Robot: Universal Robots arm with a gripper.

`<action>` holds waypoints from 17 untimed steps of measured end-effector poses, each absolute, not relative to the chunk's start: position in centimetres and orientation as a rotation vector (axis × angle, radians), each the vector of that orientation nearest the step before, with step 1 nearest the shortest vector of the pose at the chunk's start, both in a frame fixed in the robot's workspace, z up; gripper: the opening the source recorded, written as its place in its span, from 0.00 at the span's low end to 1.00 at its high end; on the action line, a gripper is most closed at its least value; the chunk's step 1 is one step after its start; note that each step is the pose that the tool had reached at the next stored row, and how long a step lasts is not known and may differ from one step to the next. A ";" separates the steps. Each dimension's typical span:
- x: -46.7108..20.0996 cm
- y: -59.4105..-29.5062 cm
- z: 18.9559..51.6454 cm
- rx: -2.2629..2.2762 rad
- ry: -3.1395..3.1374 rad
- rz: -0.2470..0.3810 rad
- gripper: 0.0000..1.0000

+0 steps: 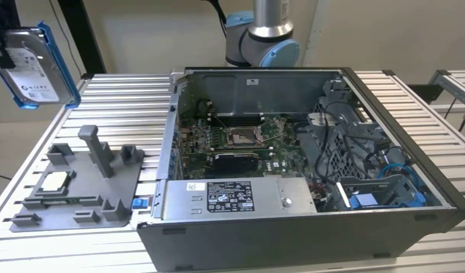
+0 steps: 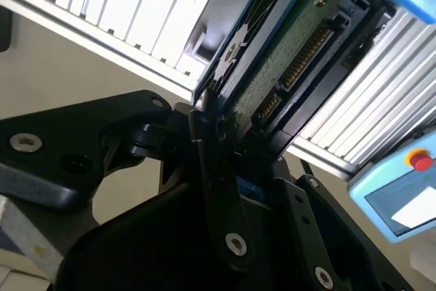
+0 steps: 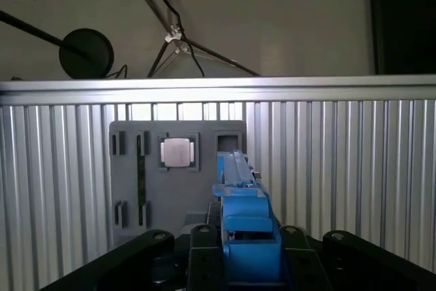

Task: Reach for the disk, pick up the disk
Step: 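Pick up the disk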

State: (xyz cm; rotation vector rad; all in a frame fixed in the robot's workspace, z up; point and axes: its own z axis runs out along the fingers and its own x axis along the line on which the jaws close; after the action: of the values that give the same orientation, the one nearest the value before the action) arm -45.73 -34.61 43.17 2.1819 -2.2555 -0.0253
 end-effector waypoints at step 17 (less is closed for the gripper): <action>-45.7 -34.6 45.9 2.182 -2.256 -0.025 0.00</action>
State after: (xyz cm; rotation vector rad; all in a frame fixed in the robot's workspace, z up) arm -45.73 -34.61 45.87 2.1819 -2.2555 -0.0252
